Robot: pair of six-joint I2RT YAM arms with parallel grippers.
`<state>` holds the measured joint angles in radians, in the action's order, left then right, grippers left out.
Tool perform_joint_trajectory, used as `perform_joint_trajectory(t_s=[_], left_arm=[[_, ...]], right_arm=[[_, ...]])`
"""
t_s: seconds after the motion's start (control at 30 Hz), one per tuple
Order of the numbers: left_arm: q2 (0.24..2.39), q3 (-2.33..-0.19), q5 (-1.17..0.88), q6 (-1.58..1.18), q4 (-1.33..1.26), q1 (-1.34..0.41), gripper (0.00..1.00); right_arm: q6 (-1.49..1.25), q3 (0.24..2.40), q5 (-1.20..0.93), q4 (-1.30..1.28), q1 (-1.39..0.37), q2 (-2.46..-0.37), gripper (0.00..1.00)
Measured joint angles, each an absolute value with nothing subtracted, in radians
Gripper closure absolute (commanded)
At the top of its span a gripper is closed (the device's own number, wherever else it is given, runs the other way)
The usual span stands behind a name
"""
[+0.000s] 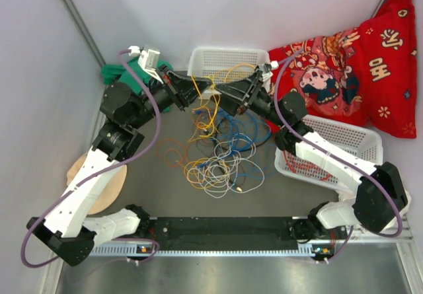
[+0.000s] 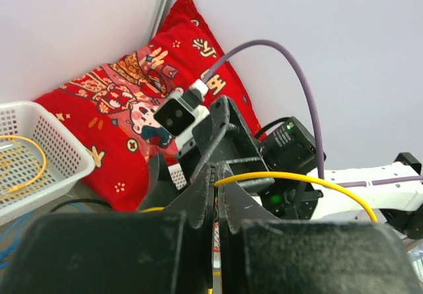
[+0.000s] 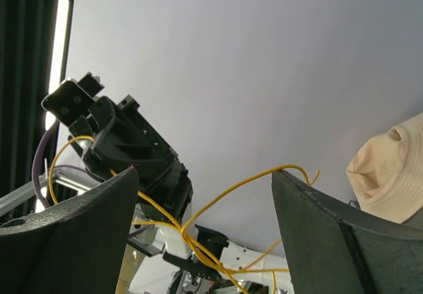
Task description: Untangle the cables
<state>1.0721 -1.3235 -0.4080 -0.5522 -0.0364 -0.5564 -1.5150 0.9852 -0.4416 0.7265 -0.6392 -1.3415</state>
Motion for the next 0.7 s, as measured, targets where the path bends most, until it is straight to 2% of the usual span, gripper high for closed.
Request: perform_joint_trajectory(t_s=[0.07, 0.1, 0.17, 0.2, 0.27, 0.3, 0.33, 0.4, 0.57, 0.7], left_arm=[[1.071, -1.311, -0.415, -0.564, -0.043, -0.556, 1.00], [1.071, -1.306, -0.416, -0.568, -0.047, -0.556, 1.00], [1.068, -1.297, -0.421, -0.574, -0.051, -0.556, 1.00], [1.065, -1.293, -0.421, -0.574, -0.051, -0.556, 1.00], [1.060, -1.291, -0.421, -0.573, -0.049, -0.557, 1.00], [1.055, -1.291, -0.421, -0.572, -0.049, -0.557, 1.00], [1.052, -1.291, -0.419, -0.570, -0.049, -0.557, 1.00], [1.042, -1.291, -0.414, -0.564, -0.049, -0.557, 1.00], [1.026, -1.291, -0.381, -0.542, -0.039, -0.557, 1.00], [1.026, -1.326, -0.317, -0.508, 0.033, -0.557, 1.00]], right_arm=[[-1.522, 1.003, -0.436, 0.746, -0.639, -1.360, 0.35], [-1.527, 1.012, -0.434, 0.757, -0.640, -1.370, 0.46], [-1.535, 1.029, -0.430, 0.783, -0.640, -1.391, 0.60], [-1.539, 1.033, -0.428, 0.790, -0.640, -1.398, 0.71], [-1.549, 1.034, -0.423, 0.794, -0.640, -1.402, 0.83], [-1.546, 1.034, -0.422, 0.795, -0.640, -1.402, 0.92], [-1.546, 1.034, -0.419, 0.797, -0.640, -1.401, 0.96], [-1.540, 1.029, -0.413, 0.792, -0.639, -1.394, 1.00], [-1.504, 0.973, -0.408, 0.723, -0.627, -1.322, 1.00], [-1.423, 0.952, -0.398, 0.560, -0.570, -1.222, 1.00]])
